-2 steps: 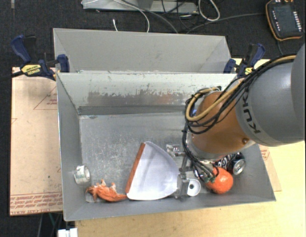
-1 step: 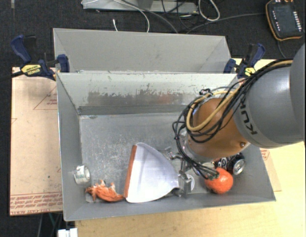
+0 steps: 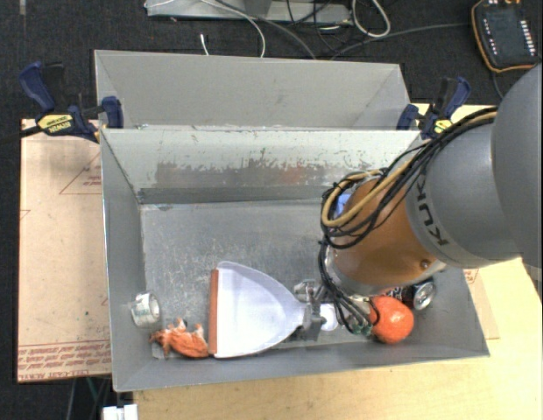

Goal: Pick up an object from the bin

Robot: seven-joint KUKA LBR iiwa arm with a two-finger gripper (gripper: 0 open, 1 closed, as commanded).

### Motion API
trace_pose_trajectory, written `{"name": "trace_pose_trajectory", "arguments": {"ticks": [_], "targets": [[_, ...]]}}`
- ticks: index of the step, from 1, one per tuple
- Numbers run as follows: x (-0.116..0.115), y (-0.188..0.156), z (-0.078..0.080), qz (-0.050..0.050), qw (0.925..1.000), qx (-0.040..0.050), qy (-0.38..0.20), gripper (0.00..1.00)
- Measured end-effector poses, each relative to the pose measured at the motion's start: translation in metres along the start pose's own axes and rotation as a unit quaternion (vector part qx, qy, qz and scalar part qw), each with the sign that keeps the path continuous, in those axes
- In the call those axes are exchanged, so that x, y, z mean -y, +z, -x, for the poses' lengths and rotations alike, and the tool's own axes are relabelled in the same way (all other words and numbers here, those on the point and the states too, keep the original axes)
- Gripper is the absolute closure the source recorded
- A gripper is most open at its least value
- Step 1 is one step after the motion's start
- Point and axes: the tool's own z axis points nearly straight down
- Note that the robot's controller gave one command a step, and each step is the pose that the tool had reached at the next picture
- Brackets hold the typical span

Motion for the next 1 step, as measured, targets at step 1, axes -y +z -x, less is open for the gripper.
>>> {"name": "trace_pose_trajectory", "arguments": {"ticks": [1], "targets": [[0.0000,0.0000,0.0000,0.000,1.0000,0.0000,0.000,1.00]]}}
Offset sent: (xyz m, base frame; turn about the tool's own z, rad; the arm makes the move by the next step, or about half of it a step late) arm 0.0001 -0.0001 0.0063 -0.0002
